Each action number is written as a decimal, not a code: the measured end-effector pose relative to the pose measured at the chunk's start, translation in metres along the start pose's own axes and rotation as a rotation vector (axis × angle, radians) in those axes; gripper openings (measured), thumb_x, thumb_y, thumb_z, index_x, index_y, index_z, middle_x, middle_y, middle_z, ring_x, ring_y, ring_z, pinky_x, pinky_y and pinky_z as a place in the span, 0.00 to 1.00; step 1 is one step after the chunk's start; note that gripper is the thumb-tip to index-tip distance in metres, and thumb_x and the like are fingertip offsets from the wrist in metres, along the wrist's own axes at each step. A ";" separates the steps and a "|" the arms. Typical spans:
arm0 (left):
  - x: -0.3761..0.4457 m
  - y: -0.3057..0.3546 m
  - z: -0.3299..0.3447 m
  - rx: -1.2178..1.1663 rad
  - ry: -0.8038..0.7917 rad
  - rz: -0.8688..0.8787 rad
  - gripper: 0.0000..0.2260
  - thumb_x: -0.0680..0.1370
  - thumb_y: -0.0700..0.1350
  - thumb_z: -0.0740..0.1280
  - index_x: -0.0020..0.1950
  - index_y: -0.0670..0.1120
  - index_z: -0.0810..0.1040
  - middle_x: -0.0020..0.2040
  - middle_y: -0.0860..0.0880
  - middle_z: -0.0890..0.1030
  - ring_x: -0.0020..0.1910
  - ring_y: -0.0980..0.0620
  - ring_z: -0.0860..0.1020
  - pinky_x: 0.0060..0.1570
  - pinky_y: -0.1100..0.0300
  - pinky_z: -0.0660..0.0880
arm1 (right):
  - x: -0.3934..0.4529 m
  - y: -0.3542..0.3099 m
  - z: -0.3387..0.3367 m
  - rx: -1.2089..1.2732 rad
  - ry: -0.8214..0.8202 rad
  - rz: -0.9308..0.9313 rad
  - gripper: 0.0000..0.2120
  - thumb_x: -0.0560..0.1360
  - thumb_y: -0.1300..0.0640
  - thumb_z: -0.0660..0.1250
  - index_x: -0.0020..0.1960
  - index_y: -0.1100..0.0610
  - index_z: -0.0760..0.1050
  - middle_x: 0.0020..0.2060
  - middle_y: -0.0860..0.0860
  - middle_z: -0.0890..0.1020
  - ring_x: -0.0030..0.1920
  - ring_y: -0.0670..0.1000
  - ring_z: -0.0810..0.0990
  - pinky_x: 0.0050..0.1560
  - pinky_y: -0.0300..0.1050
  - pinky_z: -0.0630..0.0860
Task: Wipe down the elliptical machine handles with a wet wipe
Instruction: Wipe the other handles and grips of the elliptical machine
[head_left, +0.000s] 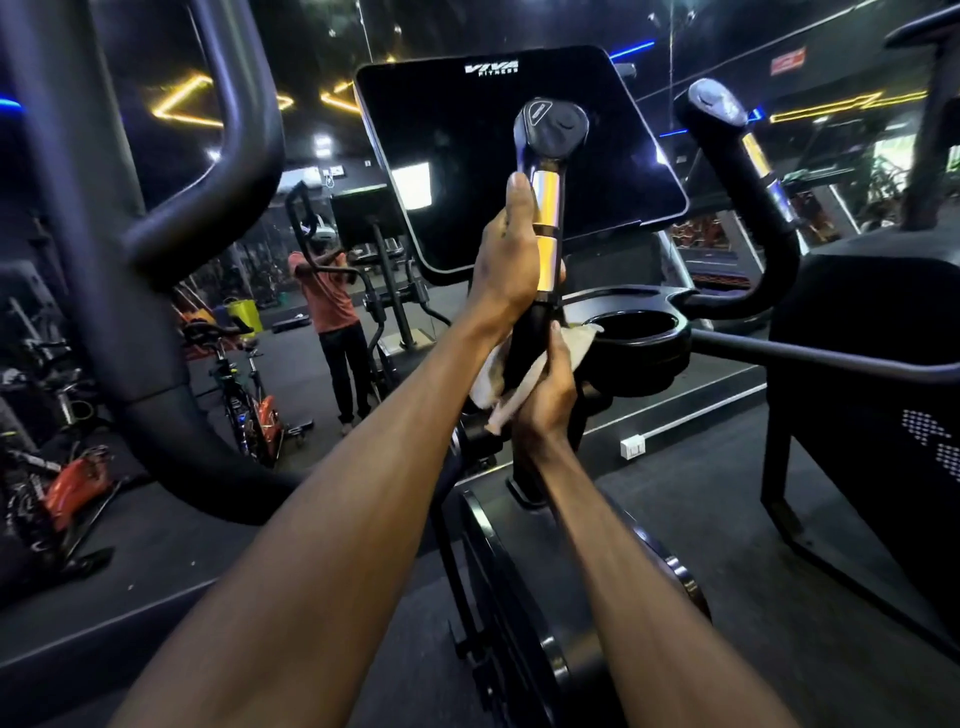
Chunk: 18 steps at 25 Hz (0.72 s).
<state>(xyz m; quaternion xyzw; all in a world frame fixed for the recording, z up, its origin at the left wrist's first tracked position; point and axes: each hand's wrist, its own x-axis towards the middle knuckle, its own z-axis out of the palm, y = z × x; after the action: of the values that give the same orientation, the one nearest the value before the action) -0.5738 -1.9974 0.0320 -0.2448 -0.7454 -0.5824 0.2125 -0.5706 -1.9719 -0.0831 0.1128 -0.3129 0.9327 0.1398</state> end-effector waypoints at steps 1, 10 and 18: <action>0.000 0.001 0.001 -0.003 0.005 -0.003 0.29 0.84 0.59 0.44 0.42 0.40 0.73 0.30 0.45 0.75 0.25 0.54 0.75 0.26 0.61 0.73 | 0.002 0.002 0.000 -0.082 0.027 -0.040 0.22 0.83 0.46 0.55 0.41 0.60 0.76 0.30 0.52 0.80 0.32 0.50 0.80 0.36 0.40 0.76; -0.002 0.000 -0.001 0.010 0.058 0.002 0.29 0.84 0.58 0.44 0.42 0.39 0.74 0.31 0.42 0.75 0.28 0.48 0.75 0.30 0.55 0.74 | -0.010 -0.008 0.002 -0.249 0.016 0.025 0.23 0.85 0.46 0.51 0.46 0.60 0.77 0.37 0.52 0.84 0.39 0.46 0.83 0.42 0.39 0.78; -0.018 0.005 0.004 0.106 0.268 -0.076 0.28 0.84 0.58 0.43 0.54 0.43 0.77 0.46 0.46 0.79 0.46 0.50 0.78 0.45 0.55 0.73 | -0.042 -0.081 0.036 -0.445 0.011 0.200 0.35 0.80 0.33 0.46 0.55 0.61 0.77 0.41 0.57 0.83 0.44 0.53 0.83 0.49 0.48 0.80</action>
<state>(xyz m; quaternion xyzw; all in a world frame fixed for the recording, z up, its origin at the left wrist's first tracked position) -0.5569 -1.9943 0.0245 -0.1249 -0.7489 -0.5772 0.3006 -0.4997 -1.9398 -0.0233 0.0423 -0.5196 0.8505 0.0698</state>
